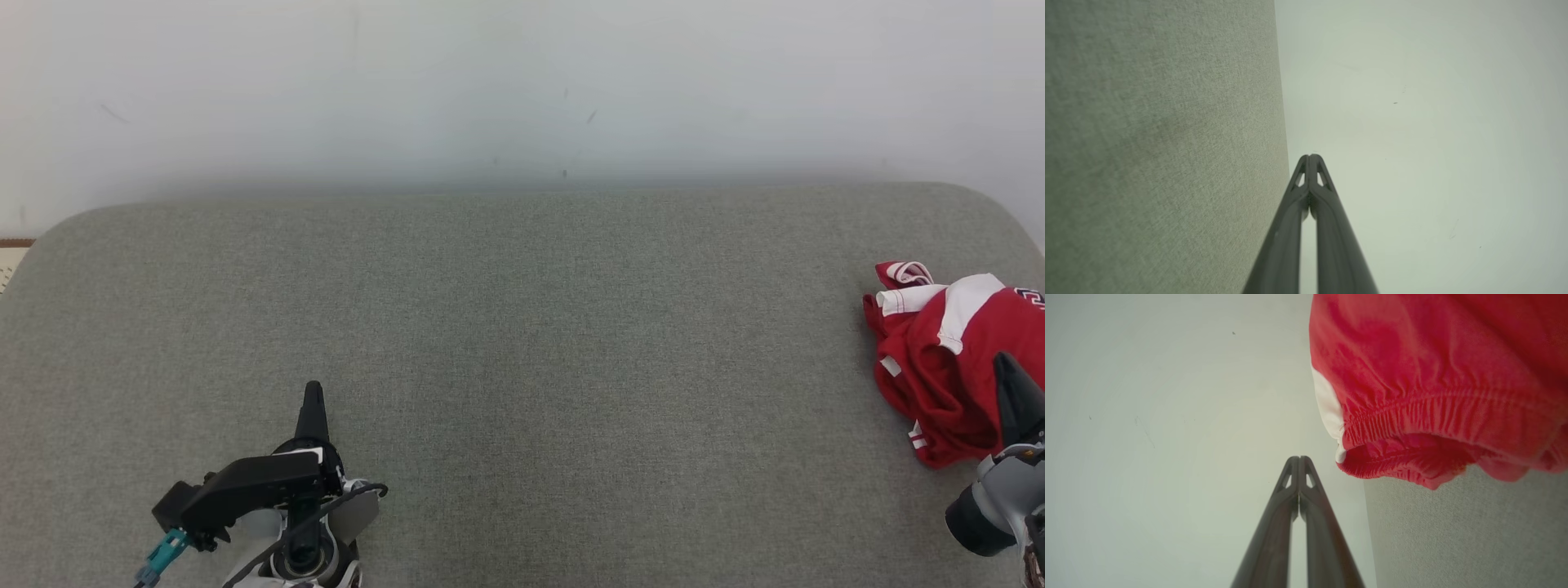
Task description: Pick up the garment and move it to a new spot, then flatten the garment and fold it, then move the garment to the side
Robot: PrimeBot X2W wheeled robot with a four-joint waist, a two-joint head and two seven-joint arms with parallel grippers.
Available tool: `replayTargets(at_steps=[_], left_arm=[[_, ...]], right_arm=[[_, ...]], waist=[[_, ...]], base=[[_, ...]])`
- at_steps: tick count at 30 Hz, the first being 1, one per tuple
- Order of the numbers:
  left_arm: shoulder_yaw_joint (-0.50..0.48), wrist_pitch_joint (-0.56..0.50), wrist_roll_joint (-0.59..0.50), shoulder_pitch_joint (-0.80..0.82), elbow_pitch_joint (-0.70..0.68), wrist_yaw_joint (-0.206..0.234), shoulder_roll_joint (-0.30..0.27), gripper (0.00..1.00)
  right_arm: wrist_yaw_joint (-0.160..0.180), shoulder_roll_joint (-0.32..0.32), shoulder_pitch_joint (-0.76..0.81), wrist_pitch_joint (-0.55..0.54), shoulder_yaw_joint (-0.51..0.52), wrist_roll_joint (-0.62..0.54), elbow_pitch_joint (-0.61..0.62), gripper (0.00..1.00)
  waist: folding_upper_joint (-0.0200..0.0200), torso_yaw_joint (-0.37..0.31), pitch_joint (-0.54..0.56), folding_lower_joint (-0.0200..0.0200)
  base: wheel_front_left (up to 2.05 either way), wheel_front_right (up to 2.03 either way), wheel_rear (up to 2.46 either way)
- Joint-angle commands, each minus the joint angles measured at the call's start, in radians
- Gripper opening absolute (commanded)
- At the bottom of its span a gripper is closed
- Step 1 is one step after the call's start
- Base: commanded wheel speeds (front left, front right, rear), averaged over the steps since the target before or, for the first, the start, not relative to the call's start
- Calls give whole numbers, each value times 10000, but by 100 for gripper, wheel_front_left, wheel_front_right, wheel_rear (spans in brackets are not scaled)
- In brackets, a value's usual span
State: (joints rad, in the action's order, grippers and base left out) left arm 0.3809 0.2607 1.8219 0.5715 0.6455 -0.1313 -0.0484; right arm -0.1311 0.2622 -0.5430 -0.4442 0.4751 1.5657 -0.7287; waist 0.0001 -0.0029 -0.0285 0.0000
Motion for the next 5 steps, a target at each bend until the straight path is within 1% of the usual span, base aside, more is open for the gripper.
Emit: replayTargets(at_steps=[1,5], left_arm=[[18,26,69,20,24,-41,-5,0],[18,26,69,20,24,-41,-5,0]], right_arm=[[7,30,-5,-20,7,16,-16,0],[7,30,-5,-20,8,16,-16,0]], waist=[[-1,0,0,0],[-1,0,0,0]], base=[[0,0,0],[0,0,0]])
